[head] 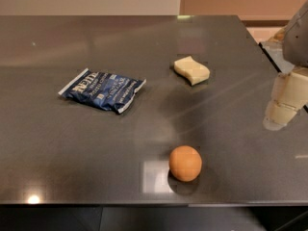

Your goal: Move orange near sponge

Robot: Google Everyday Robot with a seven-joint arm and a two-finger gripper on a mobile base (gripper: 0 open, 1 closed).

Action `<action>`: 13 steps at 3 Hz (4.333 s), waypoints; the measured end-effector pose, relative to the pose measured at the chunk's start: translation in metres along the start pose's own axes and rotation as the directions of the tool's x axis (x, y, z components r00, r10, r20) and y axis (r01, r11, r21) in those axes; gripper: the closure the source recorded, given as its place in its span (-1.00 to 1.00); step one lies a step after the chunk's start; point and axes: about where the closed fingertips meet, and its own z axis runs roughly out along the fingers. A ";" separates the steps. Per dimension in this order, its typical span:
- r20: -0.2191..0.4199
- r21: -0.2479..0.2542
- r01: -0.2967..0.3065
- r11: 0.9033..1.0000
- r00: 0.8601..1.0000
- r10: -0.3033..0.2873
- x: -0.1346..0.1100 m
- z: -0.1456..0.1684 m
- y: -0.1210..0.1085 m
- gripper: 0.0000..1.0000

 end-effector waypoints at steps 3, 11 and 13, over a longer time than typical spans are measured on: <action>0.093 -0.090 0.104 0.990 0.991 -0.096 -0.014 0.012 0.028 -1.00; 0.478 -0.242 0.327 0.914 0.860 -0.181 -0.083 0.118 0.141 -0.49; 0.506 -0.254 0.331 0.909 0.846 -0.167 -0.093 0.110 0.142 0.44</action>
Offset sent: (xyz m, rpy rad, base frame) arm -0.0178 0.0228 -0.0136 0.0563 0.0623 0.1498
